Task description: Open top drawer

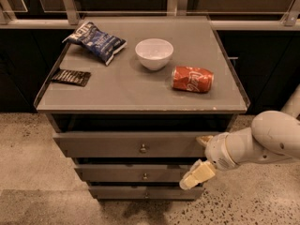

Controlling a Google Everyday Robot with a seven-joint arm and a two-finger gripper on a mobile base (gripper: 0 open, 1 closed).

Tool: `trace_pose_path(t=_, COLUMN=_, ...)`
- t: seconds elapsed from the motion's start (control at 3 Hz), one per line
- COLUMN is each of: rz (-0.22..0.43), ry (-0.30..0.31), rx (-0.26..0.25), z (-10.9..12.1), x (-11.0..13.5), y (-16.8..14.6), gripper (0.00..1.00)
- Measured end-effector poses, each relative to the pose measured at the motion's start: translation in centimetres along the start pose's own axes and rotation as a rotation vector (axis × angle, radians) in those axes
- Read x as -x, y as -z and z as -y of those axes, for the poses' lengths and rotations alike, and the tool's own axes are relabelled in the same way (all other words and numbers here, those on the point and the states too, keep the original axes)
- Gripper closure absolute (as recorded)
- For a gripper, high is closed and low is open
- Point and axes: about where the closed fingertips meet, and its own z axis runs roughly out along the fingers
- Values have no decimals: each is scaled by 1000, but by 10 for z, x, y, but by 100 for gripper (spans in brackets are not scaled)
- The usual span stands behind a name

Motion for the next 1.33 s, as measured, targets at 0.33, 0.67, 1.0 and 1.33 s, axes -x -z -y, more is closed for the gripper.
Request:
trace_pose_path(t=0.33, rz=-14, ry=8, rx=-50, z=2, x=4, y=15, gripper=0)
trace_pose_path(t=0.67, rz=-23, ry=45, rx=-103, z=9, x=18, y=30, gripper=0)
trace_pose_path(t=1.0, rz=-23, ry=47, rx=-105, z=9, x=18, y=31, gripper=0)
trace_pose_path(t=1.33, rz=8, ry=30, rx=-73, z=11, x=13, y=14, gripper=0)
